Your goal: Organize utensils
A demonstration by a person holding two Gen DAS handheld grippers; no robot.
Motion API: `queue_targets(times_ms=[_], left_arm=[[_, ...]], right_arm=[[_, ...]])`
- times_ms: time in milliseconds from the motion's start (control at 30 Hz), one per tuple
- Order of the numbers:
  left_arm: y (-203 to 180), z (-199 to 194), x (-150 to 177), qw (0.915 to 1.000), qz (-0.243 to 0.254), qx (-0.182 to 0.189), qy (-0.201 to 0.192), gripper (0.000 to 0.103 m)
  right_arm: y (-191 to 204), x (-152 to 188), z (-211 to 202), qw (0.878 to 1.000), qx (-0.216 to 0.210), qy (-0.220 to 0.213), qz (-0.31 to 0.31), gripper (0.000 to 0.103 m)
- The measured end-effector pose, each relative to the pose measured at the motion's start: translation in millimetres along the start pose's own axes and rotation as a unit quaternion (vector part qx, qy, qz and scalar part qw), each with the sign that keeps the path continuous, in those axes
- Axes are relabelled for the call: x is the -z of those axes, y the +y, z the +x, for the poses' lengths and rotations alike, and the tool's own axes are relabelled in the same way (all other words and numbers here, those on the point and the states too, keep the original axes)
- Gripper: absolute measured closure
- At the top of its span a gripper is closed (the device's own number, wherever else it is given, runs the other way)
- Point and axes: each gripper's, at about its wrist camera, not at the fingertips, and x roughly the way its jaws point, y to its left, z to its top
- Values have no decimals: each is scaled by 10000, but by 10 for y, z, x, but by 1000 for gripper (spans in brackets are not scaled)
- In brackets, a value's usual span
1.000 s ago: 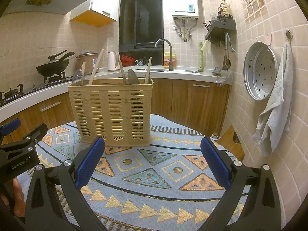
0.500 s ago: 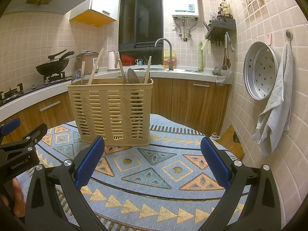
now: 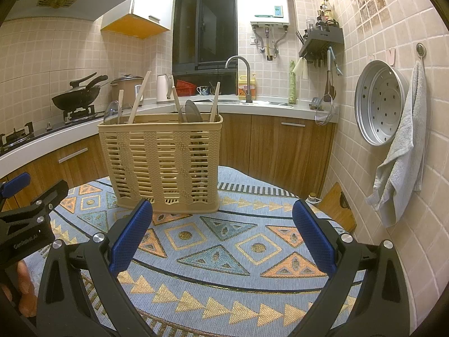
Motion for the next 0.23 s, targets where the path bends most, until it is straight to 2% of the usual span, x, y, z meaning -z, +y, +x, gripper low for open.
queue_targets(times_ms=[67, 233], left_arm=[[-4, 24, 5, 9999, -10, 50, 119, 7], [32, 2, 3, 9999, -72, 93, 41, 7]], right_arm=[[1, 5, -1, 10000, 10, -12, -10, 8], [-3, 12, 1, 10000, 10, -16, -8, 8]])
